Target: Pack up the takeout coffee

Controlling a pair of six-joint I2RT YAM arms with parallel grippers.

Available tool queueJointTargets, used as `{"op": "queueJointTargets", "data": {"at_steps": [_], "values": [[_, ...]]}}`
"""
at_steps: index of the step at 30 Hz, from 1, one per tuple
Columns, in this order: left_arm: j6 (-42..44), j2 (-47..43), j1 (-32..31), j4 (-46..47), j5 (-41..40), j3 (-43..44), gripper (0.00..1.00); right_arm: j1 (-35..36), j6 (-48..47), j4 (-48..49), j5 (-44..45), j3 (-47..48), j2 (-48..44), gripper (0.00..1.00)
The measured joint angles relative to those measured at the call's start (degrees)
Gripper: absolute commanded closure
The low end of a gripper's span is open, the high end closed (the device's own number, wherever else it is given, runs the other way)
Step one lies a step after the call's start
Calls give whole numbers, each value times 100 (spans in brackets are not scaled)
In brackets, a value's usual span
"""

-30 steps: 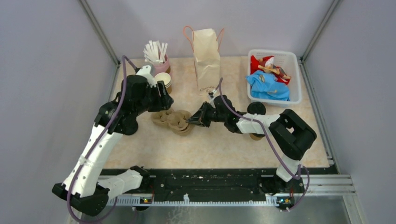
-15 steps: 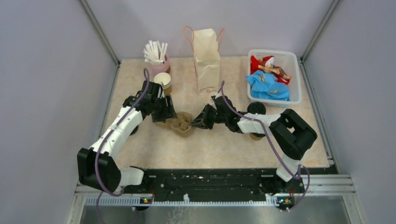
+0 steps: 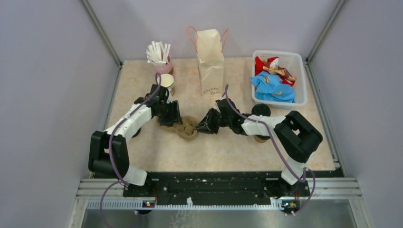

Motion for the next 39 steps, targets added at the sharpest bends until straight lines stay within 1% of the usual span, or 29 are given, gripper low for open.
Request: {"op": "queueJointTargets", "data": {"at_steps": [9, 12, 13, 14, 16, 17, 19, 20, 22, 24, 28, 30, 32, 35, 39], "values": [[-28, -20, 22, 142, 63, -168, 44, 160, -105, -691, 197, 498, 203, 71], [-44, -35, 37, 162, 55, -179, 45, 210, -181, -1014, 269, 763, 313, 63], [-50, -48, 48, 168, 52, -190, 46, 223, -203, -1158, 315, 876, 339, 62], [-59, -52, 59, 175, 55, -197, 46, 251, -236, -1340, 396, 1008, 354, 64], [-68, -61, 66, 181, 55, -199, 47, 310, -295, -1587, 586, 1145, 356, 72], [-70, -74, 66, 179, 55, -201, 46, 341, -328, -1716, 684, 1209, 358, 78], [-72, -116, 66, 166, 33, -203, 41, 404, -413, -2087, 890, 1408, 402, 98], [-74, -155, 68, 138, 2, -201, 39, 424, -470, -2319, 999, 1558, 455, 100], [-83, -256, 68, -15, -48, -149, 35, 433, -531, -2675, 1121, 1818, 527, 100], [-101, -393, 55, -339, -74, 96, 33, 433, -494, -2837, 1158, 2002, 522, 100], [-96, -835, 26, -857, -284, 1193, 31, 391, -96, -2586, 1034, 2037, 308, 100], [-92, -1147, 24, -940, -468, 1818, 31, 341, 273, -1974, 929, 1779, 13, 100], [-96, -1508, 24, -951, -627, 2236, 31, 280, 599, -1423, 798, 1482, -219, 100], [-122, -2031, 24, -1001, -789, 2452, 31, 186, 940, -815, 573, 1250, -273, 100], [-251, -2433, 22, -1338, -925, 2433, 29, 103, 881, -944, 509, 1117, -358, 100]]}}
